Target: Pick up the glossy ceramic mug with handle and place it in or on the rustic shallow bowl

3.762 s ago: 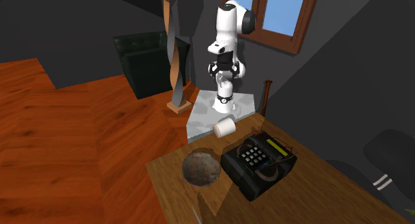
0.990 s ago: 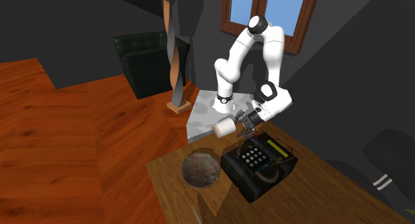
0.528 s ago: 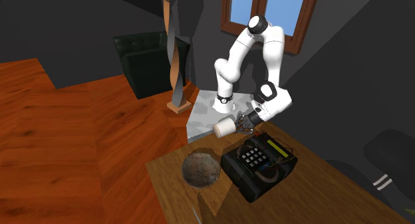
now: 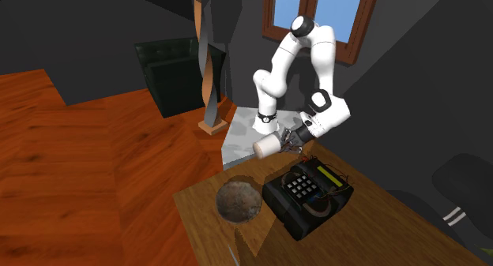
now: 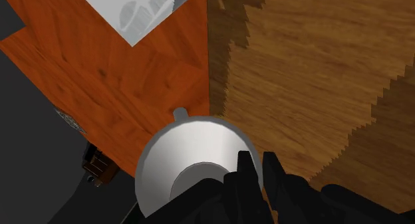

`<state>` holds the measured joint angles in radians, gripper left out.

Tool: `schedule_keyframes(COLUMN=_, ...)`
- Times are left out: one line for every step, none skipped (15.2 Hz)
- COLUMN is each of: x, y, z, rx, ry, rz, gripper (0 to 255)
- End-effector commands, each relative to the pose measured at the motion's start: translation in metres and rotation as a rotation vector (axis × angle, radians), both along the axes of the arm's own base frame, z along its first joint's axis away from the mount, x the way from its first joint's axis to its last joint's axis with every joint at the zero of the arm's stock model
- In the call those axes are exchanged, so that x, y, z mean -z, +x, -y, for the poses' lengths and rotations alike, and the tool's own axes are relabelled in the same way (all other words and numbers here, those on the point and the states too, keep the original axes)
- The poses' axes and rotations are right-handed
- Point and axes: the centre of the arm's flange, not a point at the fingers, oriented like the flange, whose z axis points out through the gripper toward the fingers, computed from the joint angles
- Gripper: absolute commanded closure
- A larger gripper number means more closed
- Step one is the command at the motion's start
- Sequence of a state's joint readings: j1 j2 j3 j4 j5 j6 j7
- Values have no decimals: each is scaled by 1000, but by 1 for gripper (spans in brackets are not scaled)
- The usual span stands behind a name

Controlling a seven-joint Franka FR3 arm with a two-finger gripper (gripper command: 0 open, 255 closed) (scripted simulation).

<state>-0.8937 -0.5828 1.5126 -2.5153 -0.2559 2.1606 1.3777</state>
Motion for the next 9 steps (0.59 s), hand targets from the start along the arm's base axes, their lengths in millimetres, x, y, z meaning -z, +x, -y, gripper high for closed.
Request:
schedule_keyframes(x=-10, y=0, z=1, rx=0, ry=0, rz=0, gripper=255)
schedule_keyframes(x=-15, y=0, z=1, rx=0, ry=0, rz=0, gripper=255)
schedule_keyframes(x=-20, y=0, z=1, rx=0, ry=0, rz=0, gripper=255)
schedule_keyframes(x=-26, y=0, z=1, rx=0, ry=0, rz=0, gripper=255)
schedule_keyframes(x=-31, y=0, z=1, rx=0, ry=0, rz=0, gripper=255)
schedule_keyframes(x=-36, y=0, z=1, rx=0, ry=0, rz=0, gripper=255)
schedule_keyframes(x=-42, y=0, z=1, rx=0, ry=0, rz=0, gripper=255)
schedule_keyframes(x=-47, y=0, z=1, rx=0, ry=0, rz=0, gripper=255)
schedule_keyframes(x=-52, y=0, z=1, rx=0, ry=0, rz=0, gripper=255)
